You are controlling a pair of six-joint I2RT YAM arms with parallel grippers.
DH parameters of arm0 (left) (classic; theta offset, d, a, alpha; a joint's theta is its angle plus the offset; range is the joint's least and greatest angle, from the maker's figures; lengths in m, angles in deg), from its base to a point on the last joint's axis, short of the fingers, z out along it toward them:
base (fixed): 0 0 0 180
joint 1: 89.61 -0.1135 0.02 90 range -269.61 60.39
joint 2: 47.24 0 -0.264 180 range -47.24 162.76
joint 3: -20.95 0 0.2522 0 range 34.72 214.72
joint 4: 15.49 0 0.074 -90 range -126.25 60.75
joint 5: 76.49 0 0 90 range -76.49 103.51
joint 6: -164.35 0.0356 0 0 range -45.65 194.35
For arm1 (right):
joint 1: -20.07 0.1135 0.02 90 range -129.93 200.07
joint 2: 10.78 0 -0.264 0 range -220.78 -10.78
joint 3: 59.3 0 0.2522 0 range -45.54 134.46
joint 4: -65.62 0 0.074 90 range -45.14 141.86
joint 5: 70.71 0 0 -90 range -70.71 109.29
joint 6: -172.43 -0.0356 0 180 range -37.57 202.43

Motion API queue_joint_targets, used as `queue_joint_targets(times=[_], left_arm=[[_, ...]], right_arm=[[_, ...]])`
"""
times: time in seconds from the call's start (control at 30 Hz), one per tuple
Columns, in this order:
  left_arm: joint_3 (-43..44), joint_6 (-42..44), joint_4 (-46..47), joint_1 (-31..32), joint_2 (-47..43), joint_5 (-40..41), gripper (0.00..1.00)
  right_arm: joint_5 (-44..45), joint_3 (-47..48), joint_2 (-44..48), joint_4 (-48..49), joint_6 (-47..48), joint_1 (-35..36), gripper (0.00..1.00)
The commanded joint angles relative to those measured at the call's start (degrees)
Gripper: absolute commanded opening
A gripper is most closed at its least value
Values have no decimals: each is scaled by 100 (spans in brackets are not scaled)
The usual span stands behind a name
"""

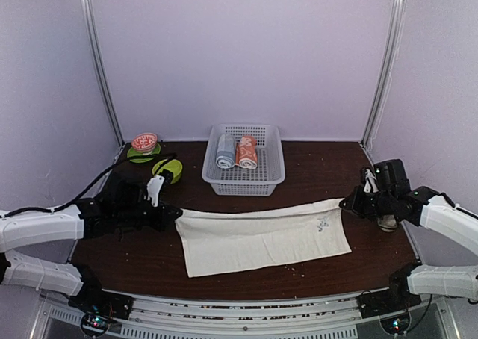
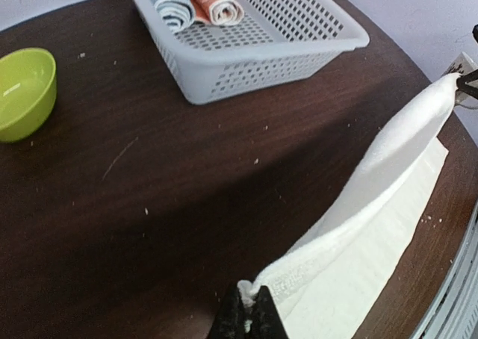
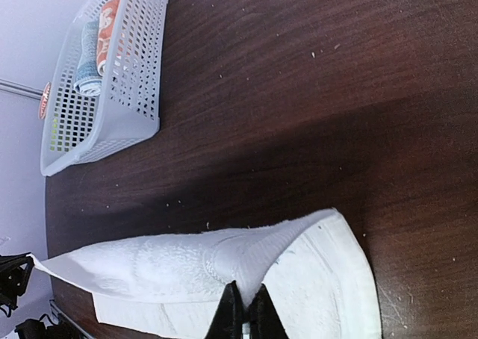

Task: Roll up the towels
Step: Fold the towel at the center of the board.

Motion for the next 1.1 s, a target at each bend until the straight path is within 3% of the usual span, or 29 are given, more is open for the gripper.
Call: queue_joint_targets(times=[0.0, 0.37, 0.63, 0.83, 1.07], left_arm=[[-445, -424, 78, 86, -482, 41, 0], [-428, -502, -357, 771, -662, 372, 0], [15, -255, -463, 1655, 30, 666, 0], [-88, -47, 252, 1847, 165, 960, 0], [-592, 976, 1422, 1857, -727, 1985, 0]], right_arm=[[105, -245, 263, -501, 113, -56, 0], [260, -490, 405, -876, 148, -64, 0], [355, -680, 335, -614, -22, -65, 0], [271, -767, 22, 5, -168, -71, 0], [219, -454, -123, 490, -145, -69, 0]])
